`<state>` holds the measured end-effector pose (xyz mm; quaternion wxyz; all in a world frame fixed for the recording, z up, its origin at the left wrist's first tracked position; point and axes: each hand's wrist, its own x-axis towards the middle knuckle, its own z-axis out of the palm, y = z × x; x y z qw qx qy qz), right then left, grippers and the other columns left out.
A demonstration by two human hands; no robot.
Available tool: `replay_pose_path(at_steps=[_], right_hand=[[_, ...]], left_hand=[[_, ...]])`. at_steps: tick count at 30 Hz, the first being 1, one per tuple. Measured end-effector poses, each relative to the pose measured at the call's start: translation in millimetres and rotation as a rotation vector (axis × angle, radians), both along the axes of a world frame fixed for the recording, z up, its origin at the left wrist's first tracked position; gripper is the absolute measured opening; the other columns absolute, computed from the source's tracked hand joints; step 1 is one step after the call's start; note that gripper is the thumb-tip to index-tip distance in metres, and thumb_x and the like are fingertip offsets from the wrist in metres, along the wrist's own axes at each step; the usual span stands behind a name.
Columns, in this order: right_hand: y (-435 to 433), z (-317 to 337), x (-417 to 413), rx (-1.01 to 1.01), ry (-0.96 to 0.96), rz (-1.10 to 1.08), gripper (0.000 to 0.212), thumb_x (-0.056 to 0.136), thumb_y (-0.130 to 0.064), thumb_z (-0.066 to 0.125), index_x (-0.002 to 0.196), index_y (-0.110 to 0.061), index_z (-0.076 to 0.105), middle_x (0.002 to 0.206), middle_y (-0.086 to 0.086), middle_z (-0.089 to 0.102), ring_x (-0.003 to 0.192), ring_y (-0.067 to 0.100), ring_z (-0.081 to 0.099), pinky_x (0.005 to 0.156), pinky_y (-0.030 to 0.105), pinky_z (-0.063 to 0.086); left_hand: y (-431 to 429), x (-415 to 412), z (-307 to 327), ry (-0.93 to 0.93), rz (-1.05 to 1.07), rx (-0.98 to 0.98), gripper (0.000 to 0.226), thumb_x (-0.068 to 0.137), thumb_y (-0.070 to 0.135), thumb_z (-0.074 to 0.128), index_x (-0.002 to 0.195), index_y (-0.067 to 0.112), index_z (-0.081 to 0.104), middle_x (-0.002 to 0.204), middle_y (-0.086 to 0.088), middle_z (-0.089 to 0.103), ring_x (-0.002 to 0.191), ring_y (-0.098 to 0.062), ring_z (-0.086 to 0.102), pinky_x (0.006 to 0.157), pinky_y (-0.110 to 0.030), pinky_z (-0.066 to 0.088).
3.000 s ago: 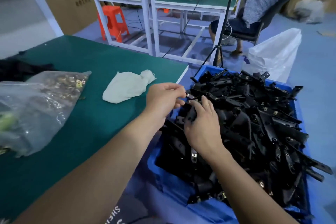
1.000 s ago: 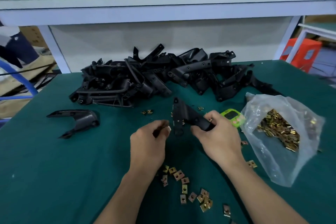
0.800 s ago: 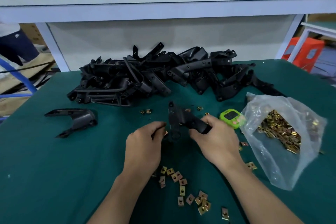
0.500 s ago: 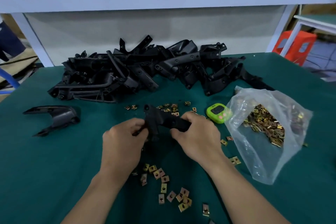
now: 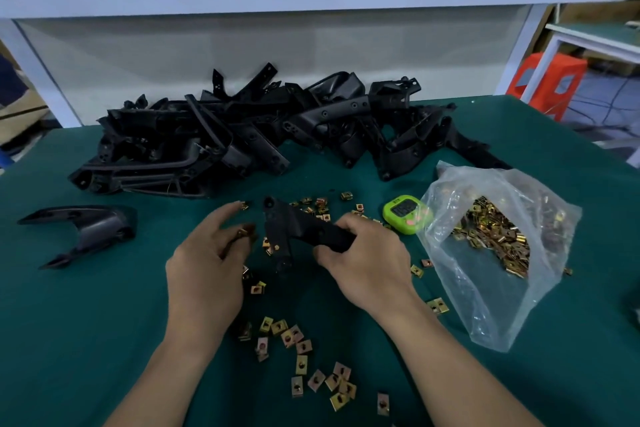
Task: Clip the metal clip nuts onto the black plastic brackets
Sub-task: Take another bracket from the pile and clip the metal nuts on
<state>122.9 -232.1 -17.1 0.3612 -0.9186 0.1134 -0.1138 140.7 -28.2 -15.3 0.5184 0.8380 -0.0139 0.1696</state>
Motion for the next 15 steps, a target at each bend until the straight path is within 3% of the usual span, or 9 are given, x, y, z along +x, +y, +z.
replay_pose_path(at_steps=[5,8,12,15], right_hand=[[0.3,-0.1,2.5,-0.048,0.015,0.000,0.025,0.074,-0.054,0.071,0.083,-0.033,0.061,0.072,-0.015,0.064,0.068,0.005,0.059,0.063,0.030,0.049],[-0.7,0.0,3.3,-0.058,0.019,0.001,0.025,0.074,-0.054,0.072,0.083,-0.034,0.060,0.073,-0.016,0.064,0.070,0.005,0.059,0.061,0.029,0.045],[-2.6,3.2,5.6,-0.066,0.028,0.016,0.023,0.074,-0.053,0.073,0.083,-0.036,0.060,0.073,-0.015,0.065,0.070,0.006,0.060,0.058,0.028,0.044],[-3.5,5.4,6.2,-0.061,0.044,0.038,0.021,0.074,-0.053,0.075,0.083,-0.039,0.062,0.074,-0.017,0.063,0.072,0.005,0.059,0.056,0.027,0.040]], left_hand=[[-0.7,4.0,1.6,0.080,-0.007,-0.088,0.021,0.087,0.022,0.080,0.086,0.040,0.071,0.079,0.030,0.073,0.074,0.011,0.069,0.062,-0.003,0.048],[-2.1,2.8,2.3,0.061,-0.028,-0.095,0.020,0.089,0.023,0.077,0.082,0.041,0.074,0.078,0.027,0.074,0.076,0.009,0.069,0.067,-0.006,0.050],[-2.7,2.1,-0.2,0.083,-0.061,-0.168,0.025,0.092,0.022,0.075,0.077,0.042,0.078,0.077,0.022,0.075,0.072,0.005,0.070,0.060,-0.004,0.048],[-3.0,3.3,0.1,0.152,-0.099,-0.273,0.025,0.092,0.022,0.075,0.083,0.044,0.080,0.081,0.016,0.078,0.077,0.000,0.073,0.069,-0.016,0.054]])
